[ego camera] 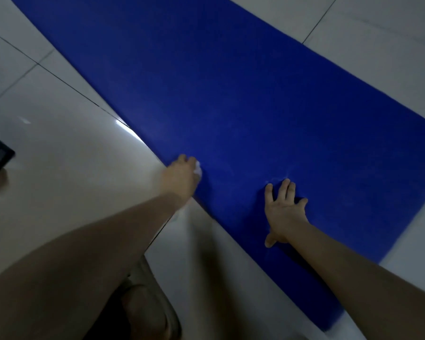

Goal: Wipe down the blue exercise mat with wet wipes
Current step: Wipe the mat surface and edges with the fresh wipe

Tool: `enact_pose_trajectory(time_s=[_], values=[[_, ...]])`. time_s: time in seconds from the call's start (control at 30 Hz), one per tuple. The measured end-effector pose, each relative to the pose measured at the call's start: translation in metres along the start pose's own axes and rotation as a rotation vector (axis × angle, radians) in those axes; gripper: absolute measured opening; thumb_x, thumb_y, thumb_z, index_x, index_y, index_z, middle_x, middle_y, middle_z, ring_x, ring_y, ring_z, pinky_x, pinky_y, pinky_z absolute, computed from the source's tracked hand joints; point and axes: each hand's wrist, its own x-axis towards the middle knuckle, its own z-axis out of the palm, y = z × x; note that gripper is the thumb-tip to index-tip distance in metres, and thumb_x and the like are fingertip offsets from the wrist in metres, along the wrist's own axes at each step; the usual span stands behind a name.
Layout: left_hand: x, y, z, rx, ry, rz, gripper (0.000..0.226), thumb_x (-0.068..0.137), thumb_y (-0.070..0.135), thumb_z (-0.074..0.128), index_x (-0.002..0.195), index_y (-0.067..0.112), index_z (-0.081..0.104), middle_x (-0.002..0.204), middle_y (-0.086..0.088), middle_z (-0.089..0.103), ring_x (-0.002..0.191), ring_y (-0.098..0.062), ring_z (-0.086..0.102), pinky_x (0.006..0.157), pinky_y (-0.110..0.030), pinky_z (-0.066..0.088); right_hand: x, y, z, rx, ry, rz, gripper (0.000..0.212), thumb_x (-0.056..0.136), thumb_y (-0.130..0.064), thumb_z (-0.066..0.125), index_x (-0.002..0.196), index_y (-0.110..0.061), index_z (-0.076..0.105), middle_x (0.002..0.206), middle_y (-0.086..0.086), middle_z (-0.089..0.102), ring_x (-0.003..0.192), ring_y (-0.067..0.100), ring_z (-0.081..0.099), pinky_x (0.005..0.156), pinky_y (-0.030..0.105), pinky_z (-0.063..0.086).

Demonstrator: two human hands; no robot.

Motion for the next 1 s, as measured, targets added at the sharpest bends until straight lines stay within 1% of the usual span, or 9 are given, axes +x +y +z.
enact_pose_trajectory(time_s=[0.07,0.2,0.47,0.57,0.63,0.7,0.83,0.93,1.0], values=[[0.007,-0.008,-0.003,0.003,0.056,-0.103,0.031,0.106,0.034,0.042,0.114,0.009,0.059,0.109,-0.015,0.059,0.089,-0.03,0.061,0.075,-0.04,0.048,0.001,0.0,0.001,0.003,0.008,-0.001,0.163,0.055,-0.066,0.088,0.151,-0.003,-0.028,0.153,0.04,-0.023,0.147,0.055,-0.011,0.112,0.07,0.025],[-0.016,0.023,0.001,-0.019,-0.028,-0.146,0.029,0.103,0.027,0.047,0.127,0.012,0.053,0.121,-0.014,0.054,0.099,-0.03,0.061,0.082,-0.038,0.051,0.0,0.001,0.002,-0.002,0.015,-0.003,0.163,0.055,-0.066,0.088,0.151,-0.003,-0.027,0.154,0.041,-0.023,0.147,0.055,-0.011,0.112,0.07,0.025],[-0.106,0.093,0.032,-0.151,-0.174,-0.034,0.023,0.104,0.033,0.041,0.114,0.018,0.055,0.113,-0.006,0.055,0.088,-0.02,0.06,0.079,-0.038,0.055,-0.007,0.007,0.001,0.012,0.038,-0.016,0.159,0.056,-0.07,0.085,0.153,-0.009,-0.026,0.158,0.034,-0.022,0.149,0.05,-0.01,0.115,0.065,0.024],[-0.127,0.108,0.036,-0.204,-0.197,-0.001,0.025,0.104,0.039,0.038,0.104,0.019,0.054,0.104,-0.003,0.057,0.078,-0.016,0.058,0.073,-0.034,0.053,-0.017,0.02,0.008,0.052,0.112,-0.037,0.153,0.058,-0.079,0.077,0.156,-0.017,-0.023,0.162,0.025,-0.021,0.152,0.041,-0.009,0.117,0.057,0.025],[-0.134,0.105,0.037,-0.23,-0.194,-0.048,0.022,0.101,0.037,0.046,0.111,0.018,0.052,0.108,-0.005,0.058,0.083,-0.02,0.061,0.073,-0.035,0.053,-0.028,0.03,0.02,0.118,0.168,-0.012,0.142,0.062,-0.084,0.069,0.158,-0.023,-0.017,0.165,0.014,-0.018,0.153,0.036,-0.006,0.117,0.055,0.027],[-0.138,0.098,0.036,-0.327,-0.163,-0.181,0.026,0.095,0.035,0.058,0.113,0.018,0.049,0.109,-0.005,0.059,0.088,-0.023,0.063,0.073,-0.036,0.053,-0.038,0.038,0.035,0.221,0.211,0.078,0.125,0.072,-0.084,0.061,0.159,-0.022,-0.005,0.166,0.009,-0.007,0.152,0.035,0.005,0.112,0.055,0.033],[-0.143,0.102,0.036,-0.786,-0.244,-0.726,0.055,0.081,0.05,0.078,0.118,0.015,0.057,0.11,-0.004,0.068,0.091,-0.023,0.068,0.08,-0.036,0.057,-0.062,0.072,0.063,0.386,0.22,0.4,0.09,0.087,-0.073,0.054,0.147,-0.012,0.027,0.148,0.013,0.031,0.134,0.035,0.037,0.1,0.056,0.046],[-0.135,0.119,0.03,-1.121,-0.356,-1.023,0.067,0.082,0.049,0.079,0.132,0.01,0.057,0.121,-0.011,0.066,0.101,-0.028,0.067,0.093,-0.044,0.057,-0.07,0.112,0.086,0.519,0.036,0.624,0.08,0.091,-0.069,0.048,0.139,-0.007,0.031,0.138,0.018,0.045,0.126,0.038,0.047,0.102,0.054,0.044],[-0.131,0.126,0.022,-1.309,-0.336,-1.12,0.065,0.084,0.041,0.08,0.135,0.01,0.055,0.121,-0.008,0.062,0.102,-0.027,0.064,0.095,-0.044,0.056,-0.072,0.122,0.096,0.679,-0.08,0.661,0.08,0.094,-0.065,0.047,0.14,-0.002,0.029,0.135,0.019,0.048,0.124,0.038,0.05,0.102,0.05,0.043]])
